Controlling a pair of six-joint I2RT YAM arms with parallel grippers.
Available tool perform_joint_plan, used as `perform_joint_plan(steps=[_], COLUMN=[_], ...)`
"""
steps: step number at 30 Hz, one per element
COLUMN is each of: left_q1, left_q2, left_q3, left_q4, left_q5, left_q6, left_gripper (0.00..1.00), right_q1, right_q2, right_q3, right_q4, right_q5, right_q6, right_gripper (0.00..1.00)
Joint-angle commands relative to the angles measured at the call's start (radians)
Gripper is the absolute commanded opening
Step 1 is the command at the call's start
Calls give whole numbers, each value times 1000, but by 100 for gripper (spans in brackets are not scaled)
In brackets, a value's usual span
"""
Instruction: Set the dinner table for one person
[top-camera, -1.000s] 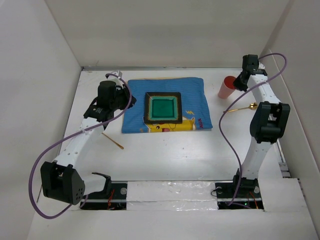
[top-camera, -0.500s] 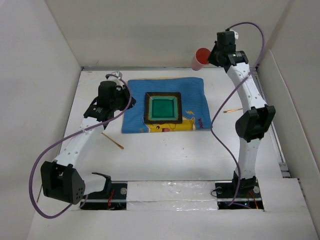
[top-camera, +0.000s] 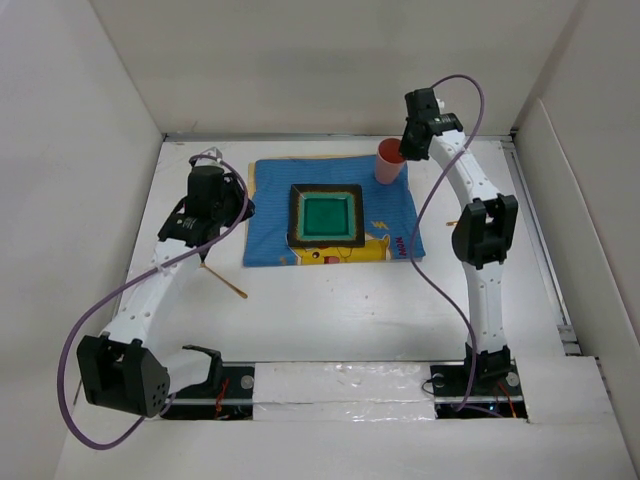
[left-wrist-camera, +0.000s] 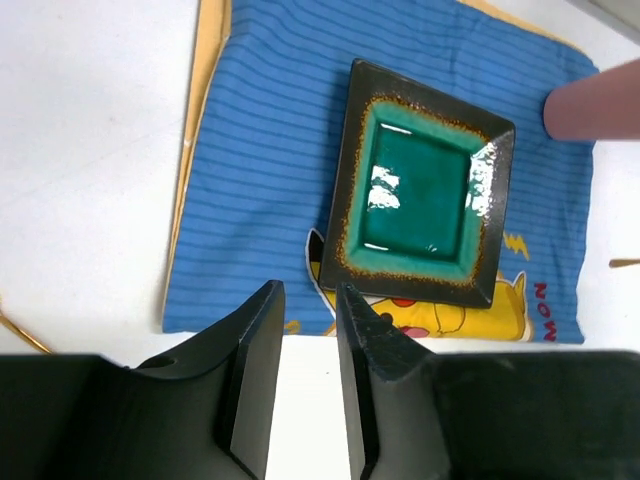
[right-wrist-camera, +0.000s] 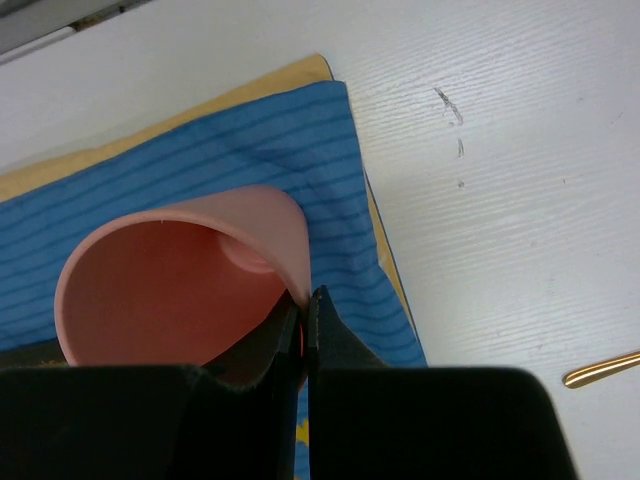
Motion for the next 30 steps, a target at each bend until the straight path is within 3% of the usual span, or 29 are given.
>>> perform_joint_plan(steps=[1, 3, 8, 14, 22, 25, 30], left_q1=[0, 0, 30, 277, 411, 423, 423], left_q2=[-43, -47, -73, -84, -104, -98, -72], left_q3=[9, -3, -73, -169, -190, -201, -273], left_q4=[-21, -60, -65, -59, -163, -203, -165], left_q5=[-58, -131, -165, 31, 2, -59, -55], left_q6=[-39, -77, -116, -110, -137, -159, -208], left_gripper=[25, 37, 47, 47, 46, 44, 41], right_q1=[10, 10, 10, 10, 0, -11, -24], right_q2=[-20, -6, 3, -18, -171, -292, -568], right_q3=[7, 8, 1, -2, -5, -82, -448], right_q4=[26, 26, 35, 58, 96, 156, 318], right_q5=[33, 42, 54, 35, -24, -76, -145], right_q6=[-24, -24, -14, 13, 20, 31, 62], right_gripper=[0, 0, 2, 30, 57, 63, 67])
